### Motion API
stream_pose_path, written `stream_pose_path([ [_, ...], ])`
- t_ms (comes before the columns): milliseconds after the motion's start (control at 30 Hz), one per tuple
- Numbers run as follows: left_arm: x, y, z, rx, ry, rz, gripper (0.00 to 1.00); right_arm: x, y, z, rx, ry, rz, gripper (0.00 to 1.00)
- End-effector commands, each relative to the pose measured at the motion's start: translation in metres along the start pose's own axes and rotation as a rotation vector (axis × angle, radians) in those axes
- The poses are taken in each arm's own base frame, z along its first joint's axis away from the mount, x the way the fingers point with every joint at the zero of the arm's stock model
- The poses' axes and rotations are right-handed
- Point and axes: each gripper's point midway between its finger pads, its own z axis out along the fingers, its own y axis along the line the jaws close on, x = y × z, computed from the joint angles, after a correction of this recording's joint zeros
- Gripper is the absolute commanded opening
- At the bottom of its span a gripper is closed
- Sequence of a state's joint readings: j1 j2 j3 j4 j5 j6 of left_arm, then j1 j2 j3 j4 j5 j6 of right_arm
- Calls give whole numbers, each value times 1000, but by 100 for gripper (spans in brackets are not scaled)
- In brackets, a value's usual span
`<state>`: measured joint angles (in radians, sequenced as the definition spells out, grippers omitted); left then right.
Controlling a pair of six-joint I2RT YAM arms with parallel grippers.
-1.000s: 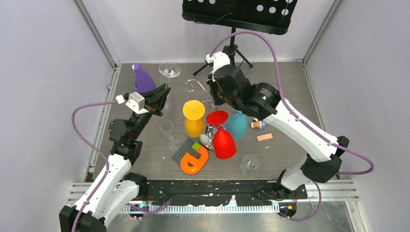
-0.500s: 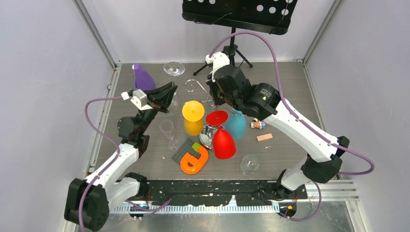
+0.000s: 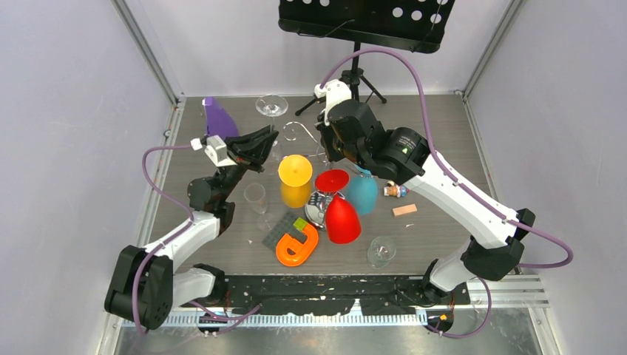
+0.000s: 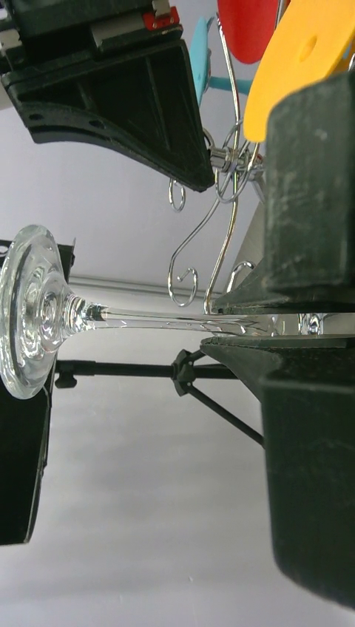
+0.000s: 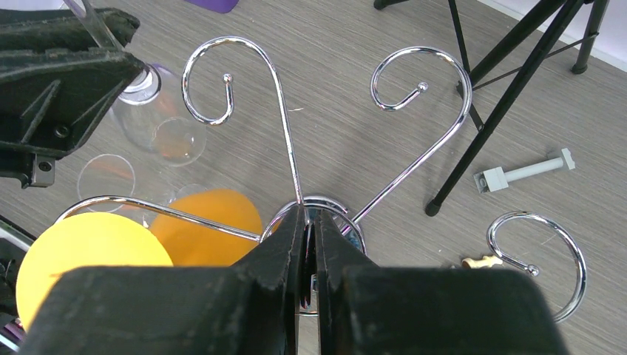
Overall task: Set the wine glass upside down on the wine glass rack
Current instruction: Turn the wine glass upside down at the wine rack.
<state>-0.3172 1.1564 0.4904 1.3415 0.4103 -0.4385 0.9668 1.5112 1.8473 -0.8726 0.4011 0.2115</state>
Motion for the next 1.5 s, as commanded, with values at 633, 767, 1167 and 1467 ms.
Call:
stream_pose_path([
  [633, -7, -50, -7, 203, -53, 63, 0, -8, 12, -10, -76, -30, 36, 6],
  [767, 0, -53, -9, 212, -35, 51, 0, -8, 12, -11, -76, -31, 36, 5],
  [1167, 19, -63, -5, 238, -1, 23, 0, -6, 10, -12, -71, -31, 32, 5],
  [1467, 35, -57, -1, 221, 32, 3, 0, -7, 9, -14, -72, -35, 33, 6],
])
